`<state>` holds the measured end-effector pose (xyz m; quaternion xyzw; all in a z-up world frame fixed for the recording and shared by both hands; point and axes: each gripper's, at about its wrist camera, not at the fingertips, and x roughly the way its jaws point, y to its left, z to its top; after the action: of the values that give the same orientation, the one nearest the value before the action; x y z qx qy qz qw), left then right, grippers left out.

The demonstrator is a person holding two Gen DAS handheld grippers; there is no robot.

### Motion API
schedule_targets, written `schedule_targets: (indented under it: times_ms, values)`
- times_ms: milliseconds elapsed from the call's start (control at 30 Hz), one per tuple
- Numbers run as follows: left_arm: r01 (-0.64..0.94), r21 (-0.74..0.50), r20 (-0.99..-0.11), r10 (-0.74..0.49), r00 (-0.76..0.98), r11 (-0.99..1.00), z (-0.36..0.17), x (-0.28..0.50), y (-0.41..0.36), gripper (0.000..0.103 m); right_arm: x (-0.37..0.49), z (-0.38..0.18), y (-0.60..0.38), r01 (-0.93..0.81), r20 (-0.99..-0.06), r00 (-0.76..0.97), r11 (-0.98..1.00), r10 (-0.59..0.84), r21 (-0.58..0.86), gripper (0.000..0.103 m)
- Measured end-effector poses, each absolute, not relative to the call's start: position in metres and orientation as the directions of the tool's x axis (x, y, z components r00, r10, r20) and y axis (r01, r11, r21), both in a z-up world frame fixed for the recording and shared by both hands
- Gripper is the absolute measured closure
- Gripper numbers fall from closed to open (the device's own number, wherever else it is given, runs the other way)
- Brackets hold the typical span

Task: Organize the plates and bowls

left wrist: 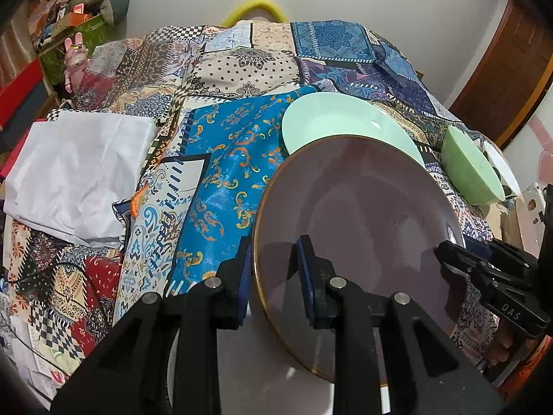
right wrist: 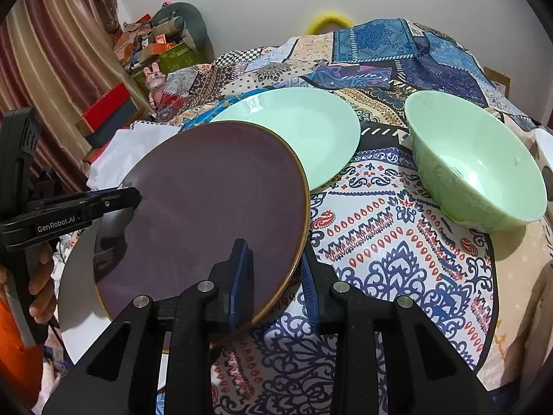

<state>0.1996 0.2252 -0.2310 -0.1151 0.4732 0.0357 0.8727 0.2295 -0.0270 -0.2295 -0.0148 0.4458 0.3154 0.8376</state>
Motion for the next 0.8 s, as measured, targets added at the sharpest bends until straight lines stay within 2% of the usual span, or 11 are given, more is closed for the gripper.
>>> schedule_targets:
  times_ms: [367, 800]
  values:
    - [-0.155, -0.177, -0.842, -0.068, 0.536, 0.972, -0.23, 0.187, 0.209, 0.078, 0.223, -0.221, -0.042, -0.529, -0.74, 0.432, 0.809, 0.516, 0.255, 0.076]
    - [-0.128, -0.166, -0.826, -0.067, 0.56, 0.978, -0.206, 0.167, 0.178, 0.078, 0.21, -0.206, -0.068, -0.509, -0.725, 0.461, 0.822, 0.512, 0.257, 0.076]
